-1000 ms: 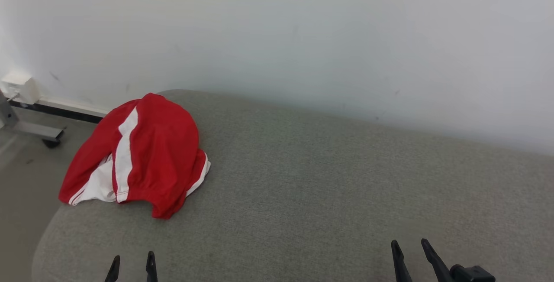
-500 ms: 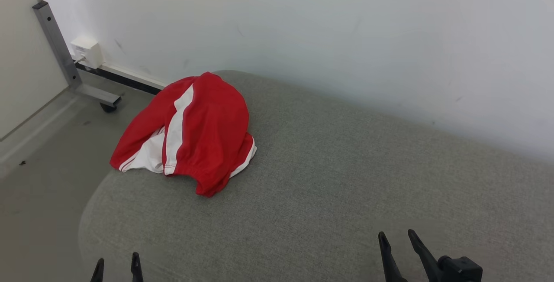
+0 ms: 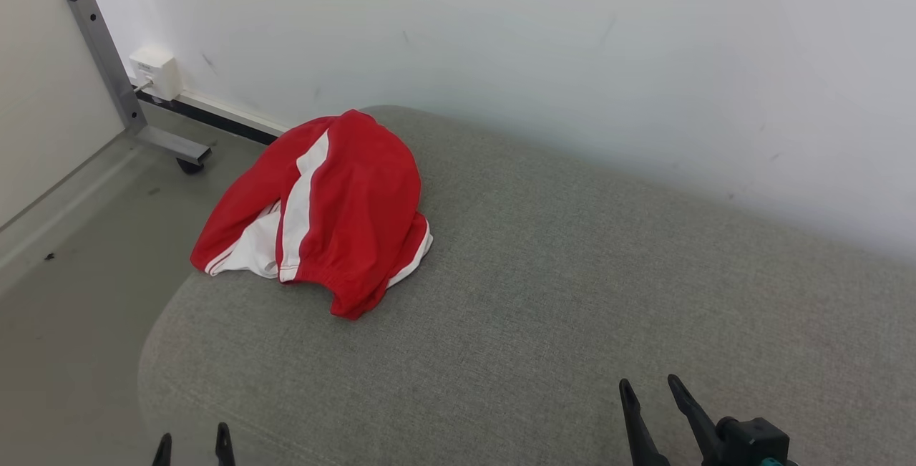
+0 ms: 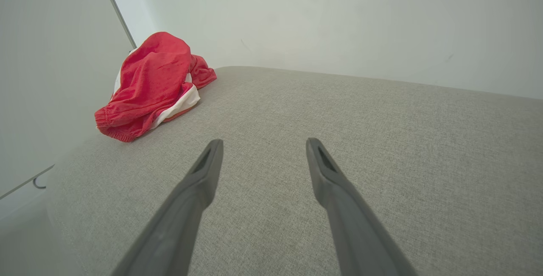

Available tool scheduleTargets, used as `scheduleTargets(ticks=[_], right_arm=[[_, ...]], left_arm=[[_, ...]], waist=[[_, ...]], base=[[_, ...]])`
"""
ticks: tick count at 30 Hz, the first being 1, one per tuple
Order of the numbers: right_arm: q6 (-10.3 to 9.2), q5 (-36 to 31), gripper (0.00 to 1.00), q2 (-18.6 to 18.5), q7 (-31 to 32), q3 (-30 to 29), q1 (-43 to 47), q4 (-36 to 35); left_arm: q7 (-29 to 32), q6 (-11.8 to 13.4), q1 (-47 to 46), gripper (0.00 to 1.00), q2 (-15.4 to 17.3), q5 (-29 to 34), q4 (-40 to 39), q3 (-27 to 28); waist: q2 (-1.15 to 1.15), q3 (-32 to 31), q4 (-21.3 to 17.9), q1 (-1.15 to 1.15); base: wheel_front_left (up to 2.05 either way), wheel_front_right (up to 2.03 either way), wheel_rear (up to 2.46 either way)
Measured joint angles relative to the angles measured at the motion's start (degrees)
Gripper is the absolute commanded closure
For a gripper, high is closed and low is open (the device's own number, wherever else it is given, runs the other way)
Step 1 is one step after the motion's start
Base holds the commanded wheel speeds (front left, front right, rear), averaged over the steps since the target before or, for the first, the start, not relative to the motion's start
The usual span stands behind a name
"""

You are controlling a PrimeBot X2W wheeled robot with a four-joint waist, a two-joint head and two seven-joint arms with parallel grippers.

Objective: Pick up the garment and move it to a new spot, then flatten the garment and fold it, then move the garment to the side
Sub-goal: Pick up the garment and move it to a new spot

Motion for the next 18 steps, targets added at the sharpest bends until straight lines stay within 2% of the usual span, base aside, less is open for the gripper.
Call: scheduleTargets(ticks=[4, 7, 14, 18], right_arm=[[0.00, -0.20, 0.00, 0.00, -0.23, -0.45, 0.23, 0.03], [0.00, -0.40, 0.00, 0.00, -0.22, -0.85, 0.95, -0.12], [0.00, -1.48, 0.00, -0.37, 1.70, -1.43, 2.77, -2.59], [0.01, -3.02, 0.00, -1.98, 4.13, -1.43, 1.90, -6.32]], left_arm=[[0.23, -0.81, -1.54, 0.00, 0.03, -0.44, 2.70, -0.75], [2.64, -1.55, -5.10, 0.00, 0.70, -1.19, 4.71, -1.48], [11.55, -2.07, -16.64, 0.00, 2.09, -5.39, 10.63, -0.76], [15.04, -2.33, -24.28, 0.00, 3.46, -8.48, 14.23, 1.01]], waist=[[0.00, -0.11, -0.11, 0.00], [0.00, -0.17, -0.18, 0.00], [0.00, -0.02, -0.80, 0.00], [0.00, 1.04, -2.11, 0.00]], base=[[0.00, 0.00, 0.00], [0.00, 0.00, 0.00], [0.00, 0.00, 0.00], [0.00, 0.00, 0.00]])
